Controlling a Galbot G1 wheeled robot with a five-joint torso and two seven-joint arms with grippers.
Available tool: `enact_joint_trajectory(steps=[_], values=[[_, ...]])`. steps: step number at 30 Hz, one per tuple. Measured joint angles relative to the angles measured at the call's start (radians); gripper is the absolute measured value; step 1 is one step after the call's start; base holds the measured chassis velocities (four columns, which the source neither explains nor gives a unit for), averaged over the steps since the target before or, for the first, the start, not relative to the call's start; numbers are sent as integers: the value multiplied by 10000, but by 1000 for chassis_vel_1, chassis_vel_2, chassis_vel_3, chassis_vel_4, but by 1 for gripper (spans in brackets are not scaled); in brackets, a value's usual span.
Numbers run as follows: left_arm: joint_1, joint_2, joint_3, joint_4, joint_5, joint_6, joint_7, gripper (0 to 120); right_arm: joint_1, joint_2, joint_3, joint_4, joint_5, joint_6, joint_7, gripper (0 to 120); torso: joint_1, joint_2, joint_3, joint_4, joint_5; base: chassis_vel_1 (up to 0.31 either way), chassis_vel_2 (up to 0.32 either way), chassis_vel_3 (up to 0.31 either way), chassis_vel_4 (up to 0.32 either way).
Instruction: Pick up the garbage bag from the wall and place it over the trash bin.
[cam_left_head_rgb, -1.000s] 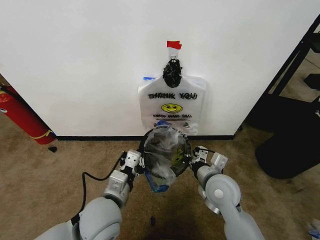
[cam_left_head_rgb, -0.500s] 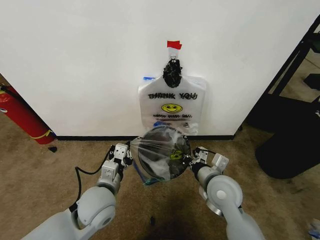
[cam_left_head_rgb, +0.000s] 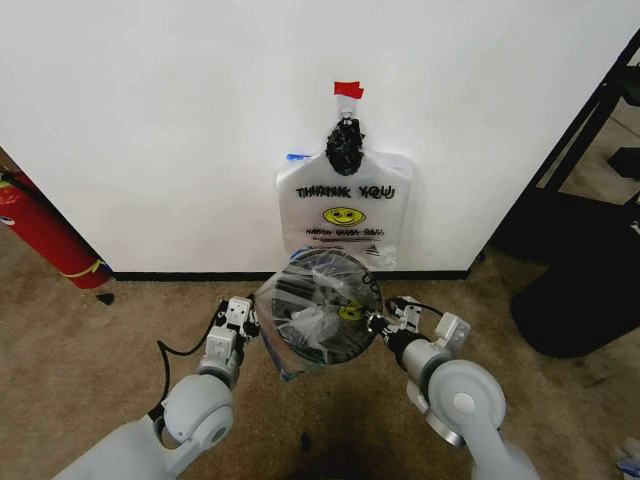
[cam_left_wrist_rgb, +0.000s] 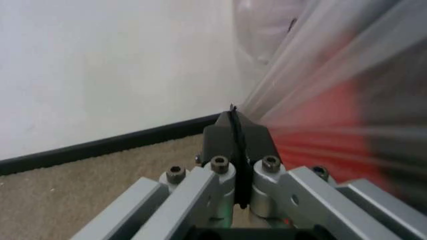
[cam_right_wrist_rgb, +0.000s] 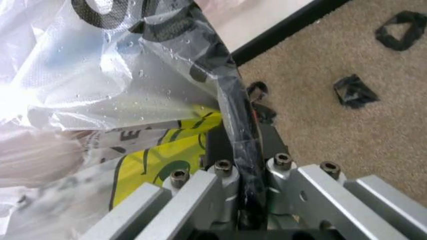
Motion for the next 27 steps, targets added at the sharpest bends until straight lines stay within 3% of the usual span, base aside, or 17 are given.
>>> enact_joint_trajectory(steps=[4,16,19,21,24,27], values=[[127,32,-125,-302,-173,-29,-1,0,-126,4,81,34,-14,37,-1,0,0,0,0,1,0,0,0,0,0],[680,293,-848,-1341,-209,122,-355,45,-369,265,872,-4,294,178,386,0,0,0,0,1,0,0,0,0,0],[761,262,-966,-1470,-191,29,-372,51,-465,219,987,8,369,177,367,0,0,0,0,0,0,0,0,0,0],[851,222,-1086,-1619,-223,-54,-373,56,-561,152,1047,46,384,176,285,0,0,0,0,0,1,0,0,0,0],[1137,170,-1355,-1976,-399,-644,-188,74,-1022,-399,1099,131,-417,247,-672,0,0,0,0,6,3,0,0,0,0],[1173,174,-1417,-2082,-545,-894,-47,81,-1246,-796,1090,143,-929,395,-1227,0,0,0,0,0,-1,0,0,0,0]])
